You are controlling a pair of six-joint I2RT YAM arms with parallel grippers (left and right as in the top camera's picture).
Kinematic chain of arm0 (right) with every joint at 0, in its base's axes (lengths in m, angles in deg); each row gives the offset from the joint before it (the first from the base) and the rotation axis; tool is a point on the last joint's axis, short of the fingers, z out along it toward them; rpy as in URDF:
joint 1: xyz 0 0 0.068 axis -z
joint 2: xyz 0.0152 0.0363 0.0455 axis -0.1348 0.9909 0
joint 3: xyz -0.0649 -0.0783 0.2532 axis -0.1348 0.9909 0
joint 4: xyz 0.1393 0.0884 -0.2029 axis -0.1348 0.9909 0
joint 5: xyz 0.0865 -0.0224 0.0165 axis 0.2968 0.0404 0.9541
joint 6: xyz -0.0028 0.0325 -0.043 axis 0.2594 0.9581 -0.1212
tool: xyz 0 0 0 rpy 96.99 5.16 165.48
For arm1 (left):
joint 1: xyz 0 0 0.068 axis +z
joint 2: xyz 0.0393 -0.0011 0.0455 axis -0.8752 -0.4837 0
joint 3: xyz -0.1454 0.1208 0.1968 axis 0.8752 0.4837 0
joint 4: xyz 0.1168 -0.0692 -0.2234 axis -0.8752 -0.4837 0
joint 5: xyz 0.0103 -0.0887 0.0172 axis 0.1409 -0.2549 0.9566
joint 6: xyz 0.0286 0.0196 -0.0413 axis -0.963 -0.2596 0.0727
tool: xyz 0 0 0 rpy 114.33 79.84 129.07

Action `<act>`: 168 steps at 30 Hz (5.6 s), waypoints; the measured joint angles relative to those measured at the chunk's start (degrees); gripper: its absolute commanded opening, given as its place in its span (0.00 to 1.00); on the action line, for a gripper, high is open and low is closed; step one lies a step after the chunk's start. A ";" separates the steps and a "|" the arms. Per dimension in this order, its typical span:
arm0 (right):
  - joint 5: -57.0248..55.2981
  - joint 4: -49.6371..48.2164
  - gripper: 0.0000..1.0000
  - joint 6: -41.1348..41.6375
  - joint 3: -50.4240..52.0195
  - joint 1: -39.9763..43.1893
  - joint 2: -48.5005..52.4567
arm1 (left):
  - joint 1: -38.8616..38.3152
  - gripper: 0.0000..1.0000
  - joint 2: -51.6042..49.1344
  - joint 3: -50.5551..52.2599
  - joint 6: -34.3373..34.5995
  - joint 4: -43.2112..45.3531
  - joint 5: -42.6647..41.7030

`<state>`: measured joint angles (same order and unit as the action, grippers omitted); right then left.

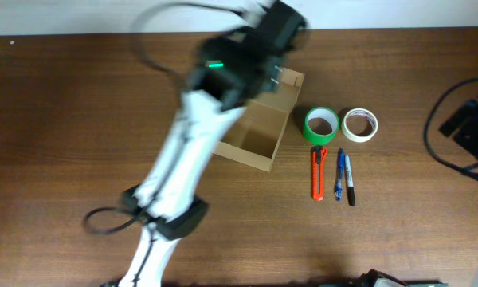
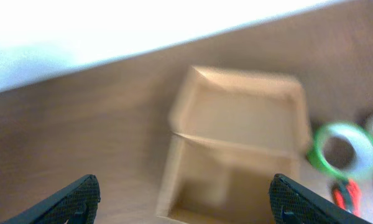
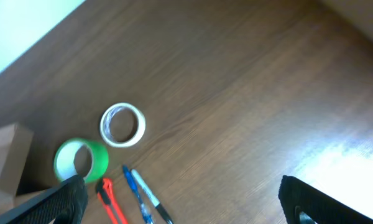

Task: Pack container

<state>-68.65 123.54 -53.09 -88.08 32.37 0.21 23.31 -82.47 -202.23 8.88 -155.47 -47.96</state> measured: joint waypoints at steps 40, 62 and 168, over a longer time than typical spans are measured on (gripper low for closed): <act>4.61 -9.62 0.73 8.66 -0.70 -24.90 39.15 | 56.39 1.00 13.49 70.44 -4.57 11.76 -16.70; 5.03 -11.85 0.04 15.69 -1.07 -25.83 49.29 | 56.39 1.00 13.49 70.44 -4.57 11.76 -16.70; -11.58 8.13 0.52 -11.41 -50.14 -44.65 27.04 | 56.39 1.00 13.49 70.49 -4.55 11.91 -16.76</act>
<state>-80.24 131.67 -64.49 -138.22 -12.29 27.25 79.71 -68.98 -131.74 4.33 -143.56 -64.73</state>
